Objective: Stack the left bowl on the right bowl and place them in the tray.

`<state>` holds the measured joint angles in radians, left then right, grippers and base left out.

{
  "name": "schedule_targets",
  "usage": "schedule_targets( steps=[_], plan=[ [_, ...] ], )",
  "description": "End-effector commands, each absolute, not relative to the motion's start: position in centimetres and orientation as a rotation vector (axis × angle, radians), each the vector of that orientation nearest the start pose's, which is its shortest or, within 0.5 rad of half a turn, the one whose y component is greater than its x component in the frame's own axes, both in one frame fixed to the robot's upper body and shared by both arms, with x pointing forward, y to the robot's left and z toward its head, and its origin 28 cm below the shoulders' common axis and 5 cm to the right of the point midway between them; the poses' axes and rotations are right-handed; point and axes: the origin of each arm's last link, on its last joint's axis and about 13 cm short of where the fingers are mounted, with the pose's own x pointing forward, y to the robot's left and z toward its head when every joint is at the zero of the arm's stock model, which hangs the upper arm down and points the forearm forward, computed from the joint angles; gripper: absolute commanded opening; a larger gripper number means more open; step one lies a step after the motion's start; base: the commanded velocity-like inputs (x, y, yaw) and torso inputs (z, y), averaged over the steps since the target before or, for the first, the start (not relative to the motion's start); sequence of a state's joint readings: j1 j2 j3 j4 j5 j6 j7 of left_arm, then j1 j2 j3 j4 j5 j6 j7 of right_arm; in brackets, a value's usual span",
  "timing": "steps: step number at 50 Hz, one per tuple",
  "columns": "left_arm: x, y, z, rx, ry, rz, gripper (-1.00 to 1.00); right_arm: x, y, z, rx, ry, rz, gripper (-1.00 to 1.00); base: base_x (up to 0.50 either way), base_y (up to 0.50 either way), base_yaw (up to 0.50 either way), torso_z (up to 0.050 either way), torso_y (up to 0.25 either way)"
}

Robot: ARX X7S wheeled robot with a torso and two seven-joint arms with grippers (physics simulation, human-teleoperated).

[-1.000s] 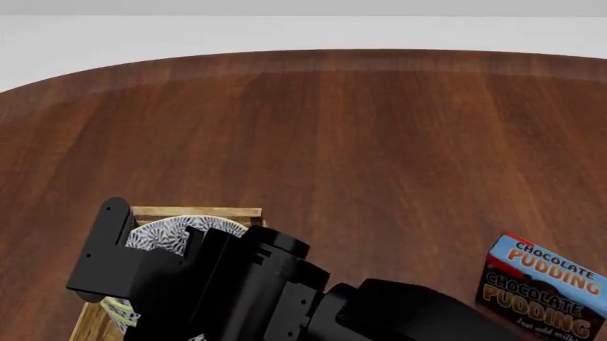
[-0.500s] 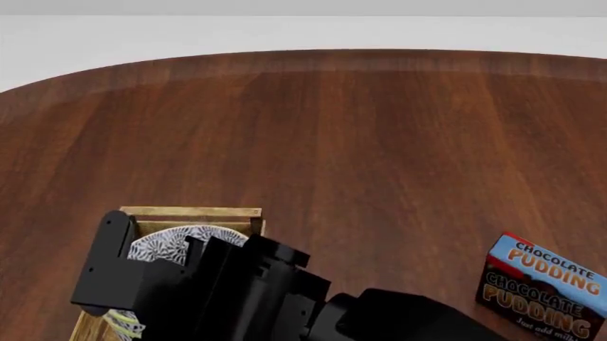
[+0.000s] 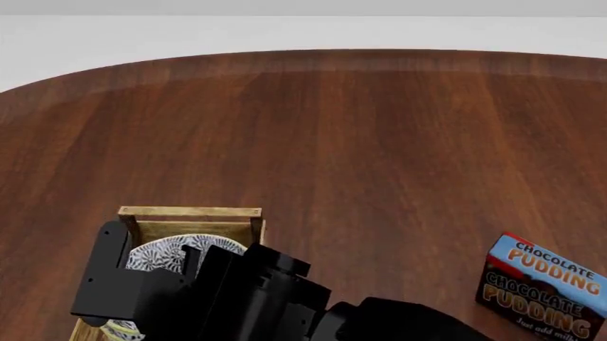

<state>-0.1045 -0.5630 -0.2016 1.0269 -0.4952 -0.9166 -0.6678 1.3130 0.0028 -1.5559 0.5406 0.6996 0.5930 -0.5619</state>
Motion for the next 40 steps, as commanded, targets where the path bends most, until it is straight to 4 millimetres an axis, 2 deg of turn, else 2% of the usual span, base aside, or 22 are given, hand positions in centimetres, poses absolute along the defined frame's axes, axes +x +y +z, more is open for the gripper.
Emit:
schedule_targets(
  steps=[1, 40],
  plan=[
    [16.1, 27.2, 19.1, 0.237, -0.268, 0.444, 1.00, 35.4, 3.9, 15.5, -0.858, 0.551, 1.418, -1.00, 0.00, 0.00, 0.00, 0.010, 0.000],
    [15.9, 27.4, 19.2, 0.242, -0.265, 0.451, 1.00, 35.3, 3.6, 13.8, -0.841, 0.554, 1.429, -1.00, 0.00, 0.00, 0.00, 0.000, 0.001]
  ],
)
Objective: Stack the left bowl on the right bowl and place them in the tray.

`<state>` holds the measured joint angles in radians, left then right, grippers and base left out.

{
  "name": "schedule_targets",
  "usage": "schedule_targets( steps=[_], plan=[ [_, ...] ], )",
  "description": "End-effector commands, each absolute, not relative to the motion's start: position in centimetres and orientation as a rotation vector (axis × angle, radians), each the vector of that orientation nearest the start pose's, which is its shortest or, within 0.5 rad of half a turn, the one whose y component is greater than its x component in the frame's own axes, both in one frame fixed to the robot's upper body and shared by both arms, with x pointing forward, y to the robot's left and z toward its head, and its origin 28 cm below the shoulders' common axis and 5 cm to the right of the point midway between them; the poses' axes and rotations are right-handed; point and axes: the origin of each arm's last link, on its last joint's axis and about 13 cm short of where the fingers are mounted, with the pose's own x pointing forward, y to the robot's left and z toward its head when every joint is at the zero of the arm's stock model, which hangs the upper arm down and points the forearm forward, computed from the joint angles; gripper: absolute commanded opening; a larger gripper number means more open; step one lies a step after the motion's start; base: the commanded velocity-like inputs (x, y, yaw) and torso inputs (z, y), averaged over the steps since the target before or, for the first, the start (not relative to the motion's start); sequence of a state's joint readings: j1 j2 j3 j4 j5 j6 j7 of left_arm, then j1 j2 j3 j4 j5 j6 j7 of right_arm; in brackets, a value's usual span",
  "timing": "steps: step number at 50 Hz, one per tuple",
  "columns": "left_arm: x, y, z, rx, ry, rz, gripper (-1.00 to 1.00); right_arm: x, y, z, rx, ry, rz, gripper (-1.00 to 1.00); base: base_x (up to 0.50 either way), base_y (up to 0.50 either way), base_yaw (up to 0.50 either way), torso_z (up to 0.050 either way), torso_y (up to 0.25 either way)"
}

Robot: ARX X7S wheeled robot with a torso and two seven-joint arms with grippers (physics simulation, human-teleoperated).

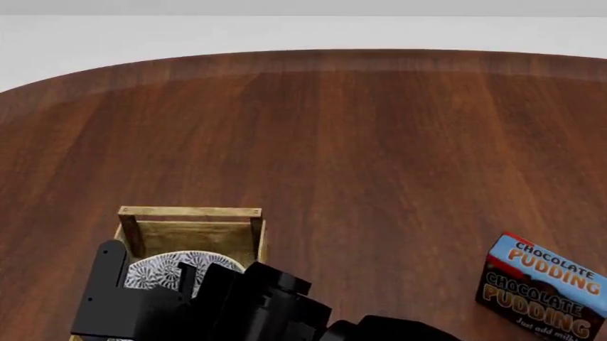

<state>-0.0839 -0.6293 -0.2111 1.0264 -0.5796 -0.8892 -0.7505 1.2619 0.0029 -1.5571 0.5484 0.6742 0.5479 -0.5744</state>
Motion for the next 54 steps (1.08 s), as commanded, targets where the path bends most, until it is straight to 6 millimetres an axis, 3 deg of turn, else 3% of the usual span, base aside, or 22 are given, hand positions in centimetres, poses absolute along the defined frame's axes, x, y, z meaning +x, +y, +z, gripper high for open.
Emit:
schedule_targets(
  steps=[1, 4, 5, 21, 35, 54],
  plan=[
    [15.9, 27.4, 19.2, 0.242, -0.265, 0.452, 1.00, 35.3, 3.6, 13.8, -0.841, 0.556, 1.428, -1.00, 0.00, 0.00, 0.00, 0.000, 0.000],
    [15.9, 27.5, 19.2, 0.242, -0.264, 0.454, 1.00, 35.3, 3.5, 13.8, -0.840, 0.559, 1.425, -1.00, 0.00, 0.00, 0.00, 0.000, 0.003],
    [15.9, 27.5, 19.1, 0.242, -0.264, 0.454, 1.00, 35.3, 3.5, 13.8, -0.842, 0.554, 1.418, 1.00, 0.00, 0.00, 0.00, 0.000, 0.000],
    [15.9, 27.4, 19.1, 0.238, -0.265, 0.449, 1.00, 35.3, 3.8, 14.6, -0.878, 0.527, 1.397, 1.00, 0.00, 0.00, 0.00, 0.000, 0.000],
    [15.8, 27.1, 19.4, 0.233, -0.279, 0.441, 1.00, 33.5, 5.9, 18.0, -0.937, 0.401, 1.431, 1.00, 0.00, 0.00, 0.00, 0.000, 0.000],
    [16.0, 26.6, 19.9, 0.226, -0.295, 0.420, 1.00, 32.6, 6.3, 20.8, -0.932, 0.324, 1.333, 1.00, 0.00, 0.00, 0.00, 0.000, 0.000]
  ],
)
